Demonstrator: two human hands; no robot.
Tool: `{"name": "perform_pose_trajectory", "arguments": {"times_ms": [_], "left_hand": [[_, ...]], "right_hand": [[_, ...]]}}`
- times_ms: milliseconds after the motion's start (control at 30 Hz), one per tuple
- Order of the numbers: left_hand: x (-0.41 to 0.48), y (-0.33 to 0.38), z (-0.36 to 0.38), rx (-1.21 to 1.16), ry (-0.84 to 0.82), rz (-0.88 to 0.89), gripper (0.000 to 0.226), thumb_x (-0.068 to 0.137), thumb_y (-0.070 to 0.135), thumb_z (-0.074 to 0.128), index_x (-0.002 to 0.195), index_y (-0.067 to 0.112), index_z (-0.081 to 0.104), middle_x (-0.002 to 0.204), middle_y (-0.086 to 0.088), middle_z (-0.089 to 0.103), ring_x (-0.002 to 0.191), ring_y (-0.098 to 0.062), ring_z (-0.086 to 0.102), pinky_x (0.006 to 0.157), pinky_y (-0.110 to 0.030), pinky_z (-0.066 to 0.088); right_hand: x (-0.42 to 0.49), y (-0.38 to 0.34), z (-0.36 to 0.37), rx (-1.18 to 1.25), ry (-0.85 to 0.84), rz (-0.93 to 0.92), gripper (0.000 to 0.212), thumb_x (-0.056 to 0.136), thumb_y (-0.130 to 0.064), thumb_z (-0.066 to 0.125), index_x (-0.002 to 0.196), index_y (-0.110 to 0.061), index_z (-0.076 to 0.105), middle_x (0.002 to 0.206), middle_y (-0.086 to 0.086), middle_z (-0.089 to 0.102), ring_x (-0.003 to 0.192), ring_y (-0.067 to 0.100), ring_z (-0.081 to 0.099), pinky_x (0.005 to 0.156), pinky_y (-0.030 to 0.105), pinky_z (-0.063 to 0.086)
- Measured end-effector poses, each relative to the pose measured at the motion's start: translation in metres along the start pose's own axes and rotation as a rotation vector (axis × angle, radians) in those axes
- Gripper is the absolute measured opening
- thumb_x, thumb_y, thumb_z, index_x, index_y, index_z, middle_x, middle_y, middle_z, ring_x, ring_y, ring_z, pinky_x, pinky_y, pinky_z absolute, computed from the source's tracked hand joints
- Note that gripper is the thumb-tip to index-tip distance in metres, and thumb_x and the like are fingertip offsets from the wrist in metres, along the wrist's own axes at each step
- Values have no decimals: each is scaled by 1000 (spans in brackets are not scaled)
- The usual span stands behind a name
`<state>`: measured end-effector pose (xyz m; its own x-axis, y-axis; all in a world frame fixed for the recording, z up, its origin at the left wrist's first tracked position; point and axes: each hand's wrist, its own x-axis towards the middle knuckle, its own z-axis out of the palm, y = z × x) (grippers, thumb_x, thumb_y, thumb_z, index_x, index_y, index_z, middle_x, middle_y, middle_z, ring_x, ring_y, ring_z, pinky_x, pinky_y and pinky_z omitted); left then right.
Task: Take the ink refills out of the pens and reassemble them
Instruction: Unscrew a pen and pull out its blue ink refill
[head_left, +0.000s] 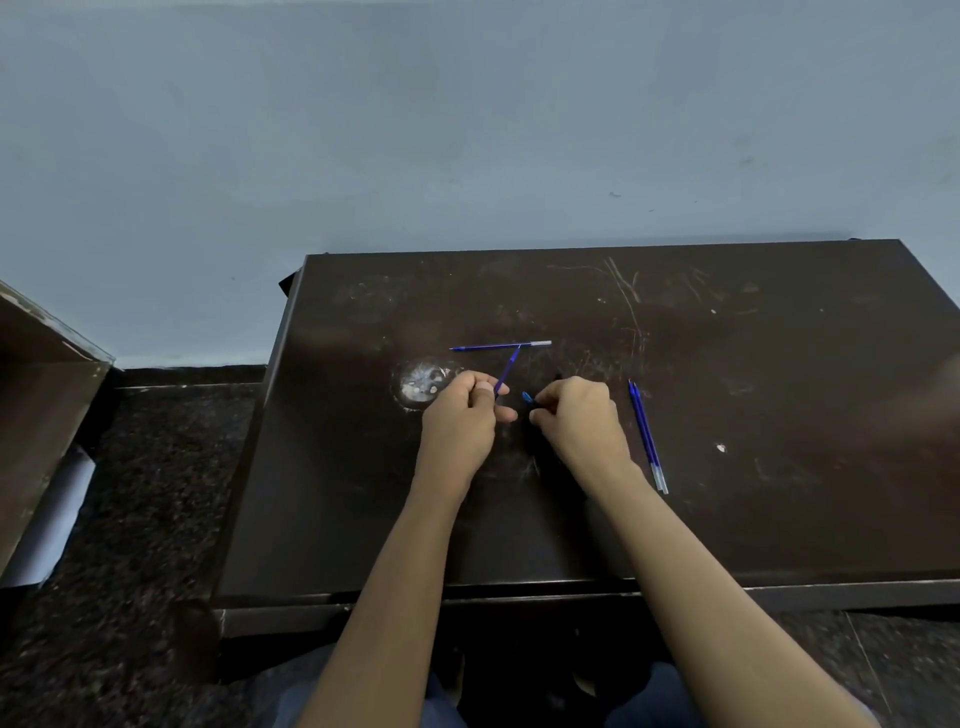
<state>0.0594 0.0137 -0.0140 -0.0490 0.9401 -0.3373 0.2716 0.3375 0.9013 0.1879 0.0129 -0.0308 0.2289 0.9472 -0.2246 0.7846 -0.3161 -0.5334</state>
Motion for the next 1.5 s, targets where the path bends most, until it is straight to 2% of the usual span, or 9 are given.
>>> {"name": "perform_pose_trajectory", "arguments": {"times_ms": [133, 267, 433, 633, 767, 900, 1033, 1167, 1500], "left_hand": [[2, -1, 0, -13, 2, -2, 29, 97, 20, 38, 80, 27, 60, 59, 9, 67, 75, -18, 63, 58, -29, 41], [3, 2, 0, -29, -13, -28, 28, 97, 19, 37, 82, 28, 59, 64, 7, 69, 68, -15, 59, 53, -25, 36], [0, 2, -5, -29, -21, -23, 23, 98, 25, 39, 85, 29, 57, 77, 3, 69, 57, -5, 49, 51, -25, 34], [3, 8, -8, -67, -76, -57, 26, 97, 22, 41, 81, 28, 61, 71, 6, 70, 51, -1, 49, 47, -20, 32], [1, 10, -4, -144, -68, -89, 27, 98, 19, 40, 82, 25, 61, 68, 5, 68, 48, -2, 46, 40, -13, 30], [1, 10, 0, -191, -14, -107, 28, 97, 18, 39, 81, 27, 60, 66, 6, 67, 50, -4, 43, 44, -20, 28], [-5, 13, 1, -202, -41, -131, 27, 96, 17, 39, 84, 26, 61, 69, 5, 68, 46, -4, 41, 40, -16, 28], [7, 6, -16, -197, 14, -134, 28, 96, 19, 39, 83, 28, 62, 69, 6, 69, 49, -5, 42, 45, -20, 30], [1, 13, -12, -227, -4, -137, 28, 96, 16, 38, 85, 24, 62, 67, 5, 68, 47, -6, 40, 39, -15, 30]], "right_hand": [[0, -2, 2, 25, -34, -25, 24, 89, -20, 62, 111, -14, 69, 108, 8, 69, 99, 23, 65, 88, 38, 54], [-1, -11, -9, 388, 17, 0, 15, 88, -22, 63, 97, -17, 75, 91, -4, 72, 83, 6, 63, 72, 16, 48], [-9, -31, 1, 1041, -196, 123, 12, 85, -14, 68, 90, -5, 75, 70, 10, 69, 64, 16, 64, 79, 37, 55], [-2, -42, -8, 1379, -82, 273, 11, 91, -5, 56, 95, -5, 66, 77, 6, 63, 60, 11, 58, 58, 22, 50], [26, -45, -39, 1573, 41, 261, 20, 97, -5, 42, 92, -14, 59, 72, 0, 56, 66, 11, 58, 66, 27, 50], [52, -43, -44, 1101, 18, 93, 34, 90, 8, 39, 107, -5, 64, 74, 3, 54, 62, 12, 46, 60, 25, 41], [59, -32, -27, 167, 19, -254, 36, 89, 3, 48, 114, -10, 70, 113, 3, 69, 105, 17, 61, 94, 20, 41], [71, -37, 13, 5, -36, -383, 30, 85, -2, 54, 106, -12, 74, 108, 12, 72, 107, 29, 61, 98, 37, 45], [83, -23, 22, 1, 63, -397, 29, 80, -11, 67, 108, -16, 72, 107, 6, 69, 110, 25, 49, 95, 39, 43]]}}
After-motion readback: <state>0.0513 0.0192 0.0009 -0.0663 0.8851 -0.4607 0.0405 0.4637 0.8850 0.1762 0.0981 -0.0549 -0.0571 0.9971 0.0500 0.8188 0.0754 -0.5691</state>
